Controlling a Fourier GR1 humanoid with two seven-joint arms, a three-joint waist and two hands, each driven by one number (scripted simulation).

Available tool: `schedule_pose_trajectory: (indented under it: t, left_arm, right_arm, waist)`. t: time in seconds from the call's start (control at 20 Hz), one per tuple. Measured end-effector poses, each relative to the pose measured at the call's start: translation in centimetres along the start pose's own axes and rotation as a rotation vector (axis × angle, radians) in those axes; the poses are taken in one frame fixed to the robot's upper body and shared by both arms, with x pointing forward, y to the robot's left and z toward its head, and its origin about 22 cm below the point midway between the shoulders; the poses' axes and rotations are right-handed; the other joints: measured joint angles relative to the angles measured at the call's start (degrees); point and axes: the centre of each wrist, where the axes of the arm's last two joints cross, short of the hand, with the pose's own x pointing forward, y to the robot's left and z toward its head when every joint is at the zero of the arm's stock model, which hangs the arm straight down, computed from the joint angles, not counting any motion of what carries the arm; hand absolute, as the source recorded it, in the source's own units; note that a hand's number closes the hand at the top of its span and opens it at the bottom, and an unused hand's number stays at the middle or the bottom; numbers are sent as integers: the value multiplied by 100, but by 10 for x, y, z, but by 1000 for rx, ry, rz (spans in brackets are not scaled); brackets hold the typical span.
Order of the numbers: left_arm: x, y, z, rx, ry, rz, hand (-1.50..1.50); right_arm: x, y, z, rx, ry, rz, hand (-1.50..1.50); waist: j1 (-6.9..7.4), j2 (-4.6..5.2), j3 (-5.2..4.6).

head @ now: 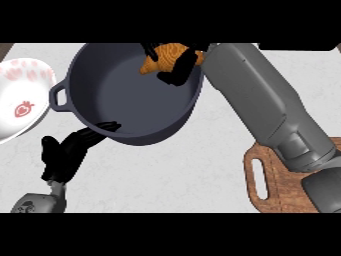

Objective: Pick the croissant from the cutting board and place it in the pot

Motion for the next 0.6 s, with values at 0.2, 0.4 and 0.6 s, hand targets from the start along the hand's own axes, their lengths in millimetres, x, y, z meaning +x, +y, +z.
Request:
schedule_pose_trajectory:
  t: [0.2,0.4,0.6]
  left_arm:
    - [0,1,-2,-18,-2,4,0]
    - [1,-3,-1,-14,-8,12,0]
    - [4,-6,-6,-35,-21,9,0]
  right_arm:
    - [22,17,-24,51,16,109,150]
    - [35,41,-38,87,54,310,150]
    - [39,56,-45,163,132,443,150]
  waist:
    - [6,10,-5]
    - [31,15,-14]
    - [132,39,-25]
